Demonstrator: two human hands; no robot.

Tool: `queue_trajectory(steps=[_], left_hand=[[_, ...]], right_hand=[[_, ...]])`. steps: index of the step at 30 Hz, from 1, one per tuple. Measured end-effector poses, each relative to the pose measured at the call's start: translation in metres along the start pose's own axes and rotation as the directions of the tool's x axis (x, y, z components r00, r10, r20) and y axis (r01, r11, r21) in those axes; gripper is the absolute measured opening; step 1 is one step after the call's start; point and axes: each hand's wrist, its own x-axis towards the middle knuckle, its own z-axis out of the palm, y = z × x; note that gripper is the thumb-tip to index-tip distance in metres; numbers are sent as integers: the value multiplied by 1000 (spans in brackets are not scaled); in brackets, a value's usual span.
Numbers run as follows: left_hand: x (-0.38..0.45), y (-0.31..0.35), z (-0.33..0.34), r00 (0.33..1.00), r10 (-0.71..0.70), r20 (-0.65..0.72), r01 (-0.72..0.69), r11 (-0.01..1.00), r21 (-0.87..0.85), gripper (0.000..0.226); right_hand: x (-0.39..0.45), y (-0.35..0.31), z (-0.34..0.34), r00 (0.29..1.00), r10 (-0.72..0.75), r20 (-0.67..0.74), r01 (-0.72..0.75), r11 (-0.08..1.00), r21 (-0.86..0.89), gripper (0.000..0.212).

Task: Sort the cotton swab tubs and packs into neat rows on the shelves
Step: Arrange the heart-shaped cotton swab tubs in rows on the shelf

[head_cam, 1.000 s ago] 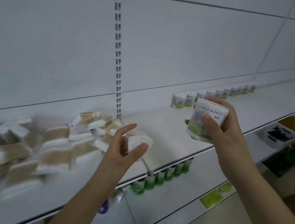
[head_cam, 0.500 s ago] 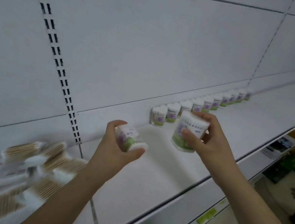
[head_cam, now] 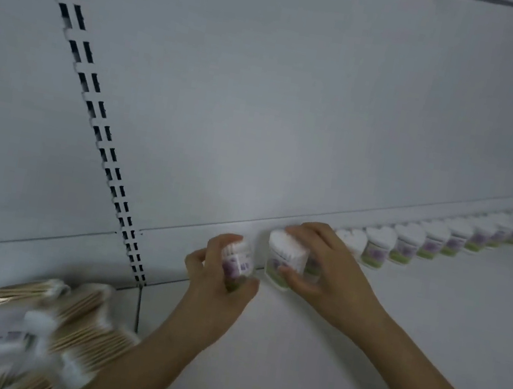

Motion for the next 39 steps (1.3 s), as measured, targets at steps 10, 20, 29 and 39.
queue_trajectory(steps=[10,20,29,39], left_hand=[[10,-28,21,952,227,-206,-176,955,237,39],[6,-45,7,866,494,-83,-333,692,641,39],[10,-51,17,858,500,-121,-343,731,590,38],[11,-50,24,870,455,-191,-329,823,462,48]], right_hand=[[16,34,27,972,-231,-46,213,945,-250,49],[10,45,31,973,-214,-83,190,955,-229,42],[9,47,30,989,-134,-56,120,972,-203,43],[8,49,32,987,-139,-83,119,971,-209,47]])
